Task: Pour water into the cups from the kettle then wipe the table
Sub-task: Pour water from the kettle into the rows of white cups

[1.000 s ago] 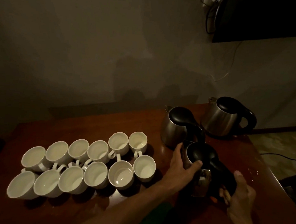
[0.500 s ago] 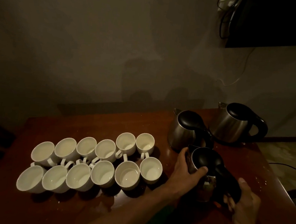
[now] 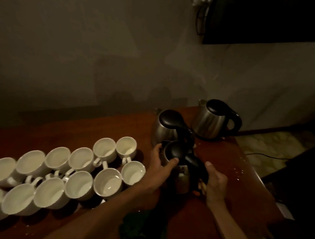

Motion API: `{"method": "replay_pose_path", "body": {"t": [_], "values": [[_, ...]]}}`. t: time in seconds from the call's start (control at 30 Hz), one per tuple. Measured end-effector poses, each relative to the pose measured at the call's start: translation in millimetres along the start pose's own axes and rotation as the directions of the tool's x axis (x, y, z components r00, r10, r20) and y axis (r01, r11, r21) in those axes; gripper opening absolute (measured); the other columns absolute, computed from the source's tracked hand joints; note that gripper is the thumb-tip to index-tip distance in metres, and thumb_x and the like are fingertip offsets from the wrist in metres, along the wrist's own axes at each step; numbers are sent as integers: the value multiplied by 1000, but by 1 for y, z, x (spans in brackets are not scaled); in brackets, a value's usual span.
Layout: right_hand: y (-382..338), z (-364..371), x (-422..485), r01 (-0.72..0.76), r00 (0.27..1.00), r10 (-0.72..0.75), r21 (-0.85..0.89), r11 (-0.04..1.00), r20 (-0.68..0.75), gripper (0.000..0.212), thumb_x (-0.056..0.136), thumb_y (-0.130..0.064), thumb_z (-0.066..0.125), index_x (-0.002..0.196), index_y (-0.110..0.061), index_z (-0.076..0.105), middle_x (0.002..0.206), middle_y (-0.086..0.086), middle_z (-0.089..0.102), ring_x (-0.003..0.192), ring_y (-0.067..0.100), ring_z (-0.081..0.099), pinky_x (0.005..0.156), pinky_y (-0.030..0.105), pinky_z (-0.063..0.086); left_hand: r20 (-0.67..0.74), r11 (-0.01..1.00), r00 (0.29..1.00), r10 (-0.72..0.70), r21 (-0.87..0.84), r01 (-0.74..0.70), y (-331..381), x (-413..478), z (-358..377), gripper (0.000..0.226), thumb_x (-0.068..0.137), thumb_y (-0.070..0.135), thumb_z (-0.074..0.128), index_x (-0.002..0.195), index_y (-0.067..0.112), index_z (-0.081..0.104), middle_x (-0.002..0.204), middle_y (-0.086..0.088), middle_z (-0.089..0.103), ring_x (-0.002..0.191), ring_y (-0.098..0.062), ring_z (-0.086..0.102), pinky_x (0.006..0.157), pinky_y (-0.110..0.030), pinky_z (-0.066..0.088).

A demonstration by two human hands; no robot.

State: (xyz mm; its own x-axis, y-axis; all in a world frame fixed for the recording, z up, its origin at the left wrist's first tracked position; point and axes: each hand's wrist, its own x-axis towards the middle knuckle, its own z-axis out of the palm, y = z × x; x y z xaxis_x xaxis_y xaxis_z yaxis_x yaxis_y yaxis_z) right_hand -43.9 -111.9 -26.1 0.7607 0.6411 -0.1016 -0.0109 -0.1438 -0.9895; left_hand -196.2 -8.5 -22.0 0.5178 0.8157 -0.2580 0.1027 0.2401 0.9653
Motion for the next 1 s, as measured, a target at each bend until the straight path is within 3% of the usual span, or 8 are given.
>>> {"method": "replay_pose_path", "body": {"t": [0.07, 0.17, 0.23, 0.4, 0.53, 0.67, 0.83, 1.0], "values": [[-4, 3, -2, 3, 1000, -3, 7, 1000, 6, 66, 73, -65, 58, 54, -2, 53, 43, 6, 45, 33, 15, 41, 37, 20, 32, 47, 1000, 999, 7, -9, -7, 2, 1, -5, 60, 97, 31, 64, 139, 43, 22, 133, 19, 45, 123, -2, 49, 87, -13, 46], [-5, 4, -3, 11, 1000, -12, 25, 1000, 26, 75, 75, -63, 58, 58, 10, 52, 47, 11, 46, 36, 18, 42, 39, 21, 32, 56, 1000, 998, 9, 1, -9, 5, 2, -8, 59, 97, 32, 62, 138, 43, 20, 131, 20, 43, 128, -9, 44, 97, -26, 42], [-4, 4, -3, 1, 999, -3, 40, 999, 38, 70, 77, -61, 59, 60, 7, 55, 47, 10, 47, 36, 18, 44, 38, 21, 33, 58, 1000, 998, -5, -8, 6, 5, 3, -8, 61, 97, 33, 62, 140, 42, 20, 133, 16, 43, 126, -10, 45, 98, -29, 42], [2, 1, -6, -11, 999, 8, 59, 998, 53, 69, 79, -59, 59, 66, 8, 58, 46, 5, 49, 35, 14, 44, 36, 20, 34, 76, 999, 997, 14, 34, -17, 6, 1, -6, 58, 97, 29, 62, 135, 43, 21, 123, 27, 43, 114, 3, 47, 90, -19, 42], [9, -3, -5, 0, 998, -4, 70, 998, 57, 71, 80, -59, 57, 66, 11, 56, 46, 9, 47, 33, 15, 42, 35, 19, 32, 36, 997, 998, 42, 62, -44, 3, 0, -3, 61, 95, 27, 68, 135, 42, 24, 136, 12, 45, 123, -5, 48, 95, -21, 42], [13, -6, -2, 4, 998, -9, 74, 997, 59, 66, 80, -59, 56, 64, 6, 56, 45, 7, 48, 32, 14, 42, 34, 18, 32, 18, 998, 999, 27, 50, -28, 1, -1, 1, 77, 81, 43, 75, 140, 42, 24, 146, 6, 44, 131, -12, 48, 102, -30, 47], [17, -10, -5, 9, 998, -15, 82, 997, 64, 61, 80, -59, 55, 63, -1, 58, 43, 2, 49, 31, 12, 41, 34, 17, 33, 14, 1000, 1000, 17, 16, -17, 1, -8, 5, 71, 92, 16, 70, 144, 34, 24, 132, 12, 47, 115, 1, 52, 71, -5, 50], [17, -14, -5, 42, 998, -47, 99, 994, 41, 64, 81, -59, 53, 66, 4, 58, 44, 2, 48, 33, 12, 42, 36, 16, 34, 2, 999, 1000, 29, 37, -29, 4, -9, 9, 70, 92, 19, 71, 145, 34, 27, 141, 8, 44, 126, -8, 50, 77, -9, 49]]}}
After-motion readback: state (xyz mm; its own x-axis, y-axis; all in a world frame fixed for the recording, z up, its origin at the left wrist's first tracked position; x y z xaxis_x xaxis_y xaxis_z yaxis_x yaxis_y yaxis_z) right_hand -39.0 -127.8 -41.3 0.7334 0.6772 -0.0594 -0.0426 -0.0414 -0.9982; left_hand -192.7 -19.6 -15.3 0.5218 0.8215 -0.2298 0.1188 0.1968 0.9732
